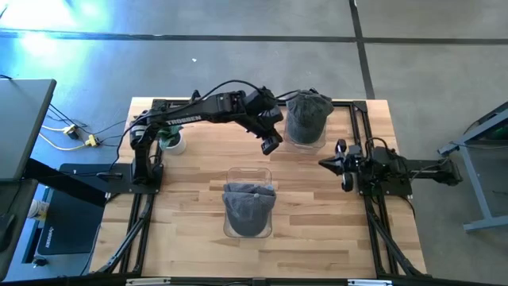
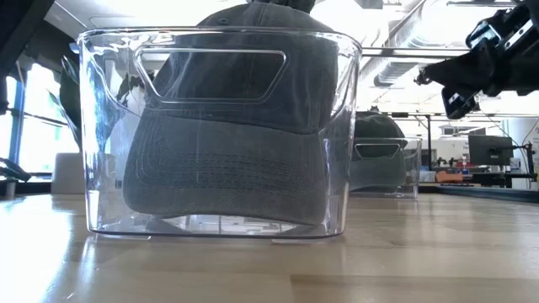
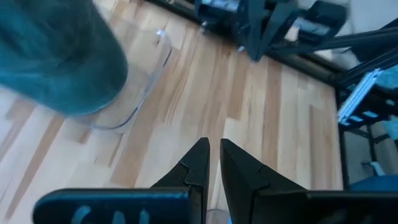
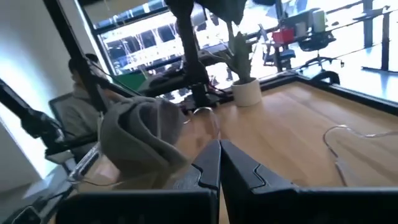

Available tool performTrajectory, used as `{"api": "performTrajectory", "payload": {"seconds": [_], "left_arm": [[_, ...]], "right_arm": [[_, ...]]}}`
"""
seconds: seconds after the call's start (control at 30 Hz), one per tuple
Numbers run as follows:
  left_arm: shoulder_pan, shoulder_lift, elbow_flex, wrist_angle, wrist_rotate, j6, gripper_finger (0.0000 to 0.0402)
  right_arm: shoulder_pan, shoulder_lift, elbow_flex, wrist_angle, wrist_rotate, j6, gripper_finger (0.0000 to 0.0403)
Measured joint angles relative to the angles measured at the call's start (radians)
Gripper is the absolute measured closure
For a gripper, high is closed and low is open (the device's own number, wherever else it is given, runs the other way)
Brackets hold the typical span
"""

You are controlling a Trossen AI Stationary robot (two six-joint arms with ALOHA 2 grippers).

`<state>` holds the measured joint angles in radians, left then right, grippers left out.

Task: Pick & Place hat
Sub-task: Return to Home Position

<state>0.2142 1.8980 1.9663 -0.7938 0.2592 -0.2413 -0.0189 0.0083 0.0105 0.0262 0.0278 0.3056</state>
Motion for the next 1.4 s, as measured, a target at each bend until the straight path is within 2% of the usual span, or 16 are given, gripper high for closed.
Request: {"api": "performTrajectory", "payload": {"seconds": [0.1,0.17,0.27,0.3,0.33,0.43,0.5,0.57,0.67,0.93,1.2,1.4], "left_arm": [[0.000,-0.027,-0.017,-0.046,-0.016,0.000,0.0367],[-0.006,-0.042,-0.049,-0.013,-0.017,0.000,0.0367],[-0.014,-0.116,-0.174,-0.006,-0.038,0.000,0.0367],[-0.021,-0.141,-0.223,0.077,-0.049,-0.003,0.0367],[-0.026,-0.176,-0.283,0.159,-0.065,-0.016,0.0367],[-0.027,-0.344,-0.524,0.260,-0.067,-0.046,0.0367],[-0.025,-0.435,-0.672,0.455,-0.068,-0.081,0.0367],[-0.021,-0.545,-0.824,0.519,-0.072,-0.100,0.0367],[-0.004,-0.686,-0.980,0.677,-0.082,-0.097,0.0367],[0.016,-1.038,-1.259,0.670,-0.073,-0.051,0.0367],[0.015,-1.401,-1.521,0.682,-0.116,-0.061,0.0367],[0.014,-1.606,-1.689,0.745,-0.117,-0.077,0.0374]], "right_arm": [[0.000,0.004,0.000,0.002,0.011,-0.024,0.0403],[0.000,0.004,0.000,0.001,0.011,-0.037,0.0403],[0.000,0.012,0.000,-0.001,0.009,-0.043,0.0403],[0.000,0.014,0.000,-0.001,0.005,-0.051,0.0402],[0.000,0.016,0.000,-0.002,-0.005,-0.060,0.0401],[0.000,0.022,-0.001,-0.005,-0.027,-0.085,0.0397],[0.000,0.024,-0.001,-0.004,-0.029,-0.089,0.0394],[0.000,0.025,-0.001,-0.004,-0.030,-0.084,0.0392],[0.000,0.025,-0.001,-0.004,-0.030,-0.082,0.0392],[0.000,0.025,-0.001,-0.002,-0.031,-0.081,0.0391],[0.000,0.025,-0.001,-0.001,-0.031,-0.079,0.0391],[0.000,0.025,-0.001,0.000,-0.031,-0.080,0.0391]]}}
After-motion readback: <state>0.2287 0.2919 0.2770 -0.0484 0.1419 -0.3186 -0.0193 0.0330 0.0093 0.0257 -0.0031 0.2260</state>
